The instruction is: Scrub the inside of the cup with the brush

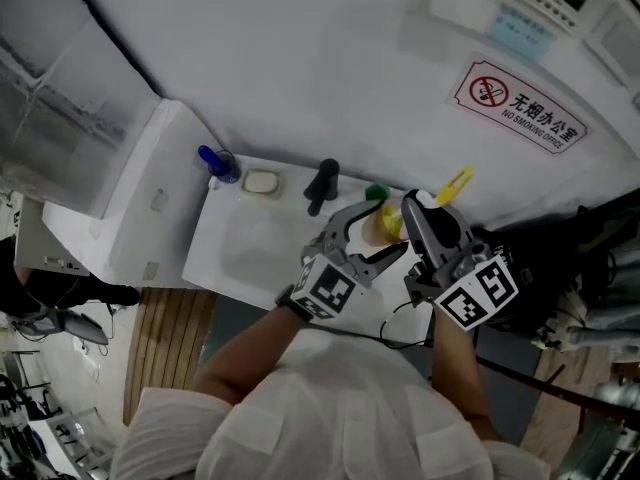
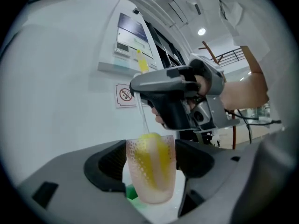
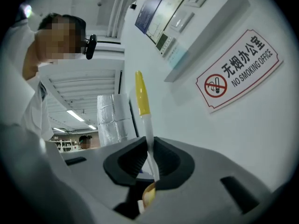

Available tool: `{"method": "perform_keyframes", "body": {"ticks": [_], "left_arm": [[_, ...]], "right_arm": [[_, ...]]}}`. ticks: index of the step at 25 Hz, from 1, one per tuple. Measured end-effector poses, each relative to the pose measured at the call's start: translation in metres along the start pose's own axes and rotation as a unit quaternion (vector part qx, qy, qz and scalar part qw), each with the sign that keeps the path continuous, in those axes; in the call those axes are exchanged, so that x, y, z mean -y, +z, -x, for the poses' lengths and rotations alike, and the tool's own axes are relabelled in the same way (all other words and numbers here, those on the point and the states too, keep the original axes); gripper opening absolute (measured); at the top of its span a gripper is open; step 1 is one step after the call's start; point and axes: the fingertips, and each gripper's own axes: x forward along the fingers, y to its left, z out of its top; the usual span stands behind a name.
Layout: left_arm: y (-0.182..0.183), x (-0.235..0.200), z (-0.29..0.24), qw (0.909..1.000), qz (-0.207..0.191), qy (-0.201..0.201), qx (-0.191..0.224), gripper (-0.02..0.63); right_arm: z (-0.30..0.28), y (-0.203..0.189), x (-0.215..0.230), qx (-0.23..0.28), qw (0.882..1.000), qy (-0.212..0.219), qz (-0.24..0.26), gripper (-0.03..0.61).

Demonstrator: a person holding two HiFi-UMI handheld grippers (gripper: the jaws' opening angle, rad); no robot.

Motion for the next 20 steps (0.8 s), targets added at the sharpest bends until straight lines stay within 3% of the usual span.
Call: {"method": "perform_keyframes", "body": {"ticks": [5,14,20], "left_arm": [[-0.004,0.008,-0.009,0.9999,-0.004,-0.013,-0.006,0.321],[-0.008,0.020,-0.019,0.9990,-0.004,-0.034,-0.030,0.325],[-0.006,0.016,-0.023,0.9990,0.010,-0.030,-0.032,0.327]], "right_arm": [[0.010,0.023,0.000,0.032,0.999,-0.002,0.000,0.043],[0.019,0.016,0.005,0.043,0.997,0.003,-0.061,0.048],[0.017,0.018,-0.001,0.046,0.996,0.023,-0.075,0.051]]}}
